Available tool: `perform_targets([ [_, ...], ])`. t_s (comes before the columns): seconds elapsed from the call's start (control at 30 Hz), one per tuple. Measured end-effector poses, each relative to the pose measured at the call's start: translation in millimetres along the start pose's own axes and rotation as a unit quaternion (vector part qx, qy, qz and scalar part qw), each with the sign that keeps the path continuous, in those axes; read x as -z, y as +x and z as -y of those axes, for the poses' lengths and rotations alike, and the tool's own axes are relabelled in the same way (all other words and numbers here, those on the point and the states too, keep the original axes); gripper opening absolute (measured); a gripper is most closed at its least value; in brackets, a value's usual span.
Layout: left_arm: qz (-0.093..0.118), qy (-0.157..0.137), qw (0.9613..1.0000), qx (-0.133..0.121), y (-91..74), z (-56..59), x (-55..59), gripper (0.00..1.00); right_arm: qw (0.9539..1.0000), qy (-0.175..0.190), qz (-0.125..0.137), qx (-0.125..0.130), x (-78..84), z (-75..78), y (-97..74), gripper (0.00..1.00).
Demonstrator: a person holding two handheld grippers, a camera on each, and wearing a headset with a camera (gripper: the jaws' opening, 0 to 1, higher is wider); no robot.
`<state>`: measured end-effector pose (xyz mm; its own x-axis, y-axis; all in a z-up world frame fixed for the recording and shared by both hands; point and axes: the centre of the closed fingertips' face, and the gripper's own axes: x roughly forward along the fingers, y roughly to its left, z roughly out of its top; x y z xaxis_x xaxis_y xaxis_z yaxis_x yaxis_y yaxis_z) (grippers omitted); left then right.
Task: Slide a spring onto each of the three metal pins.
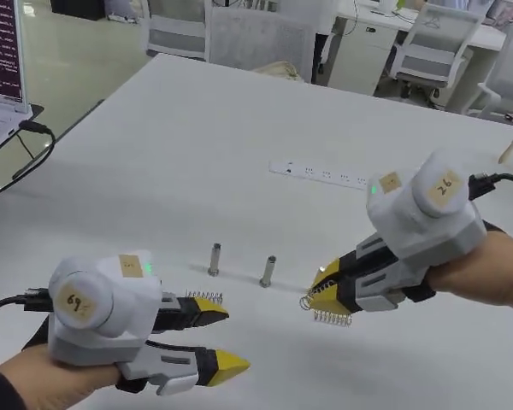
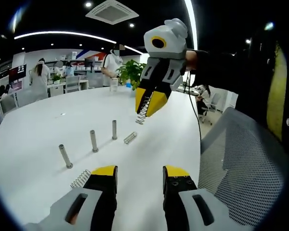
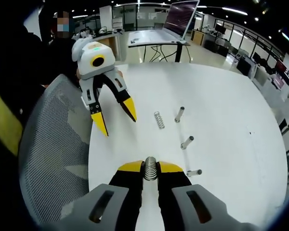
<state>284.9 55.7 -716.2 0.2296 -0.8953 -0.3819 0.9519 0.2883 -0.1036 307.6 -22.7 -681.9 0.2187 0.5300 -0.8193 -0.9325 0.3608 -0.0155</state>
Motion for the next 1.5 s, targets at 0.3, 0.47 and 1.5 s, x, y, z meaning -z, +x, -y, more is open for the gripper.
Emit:
perform_targets([
  [0.3, 0.004, -0.005, 0.9999, -0.008, -4.6, -1.4, 3.2, 0.33, 0.9994, -0.002, -0.024, 0.024, 3.8, 31.1, -16.5, 0.08],
  [0.47, 0.005, -0.005, 0.9999, -0.010, -4.2, -0.8, 3.0, 0.33, 0.9987, -0.003, -0.039, 0.033, 4.5, 48.9, -18.0, 0.08],
  [1.5, 0.003, -0.006, 0.9999, -0.012, -2.9, -3.6, 4.0, 0.32, 0.9914, -0.011, -0.131, -0.001, 32.5, 87.1, 18.0, 0.08],
])
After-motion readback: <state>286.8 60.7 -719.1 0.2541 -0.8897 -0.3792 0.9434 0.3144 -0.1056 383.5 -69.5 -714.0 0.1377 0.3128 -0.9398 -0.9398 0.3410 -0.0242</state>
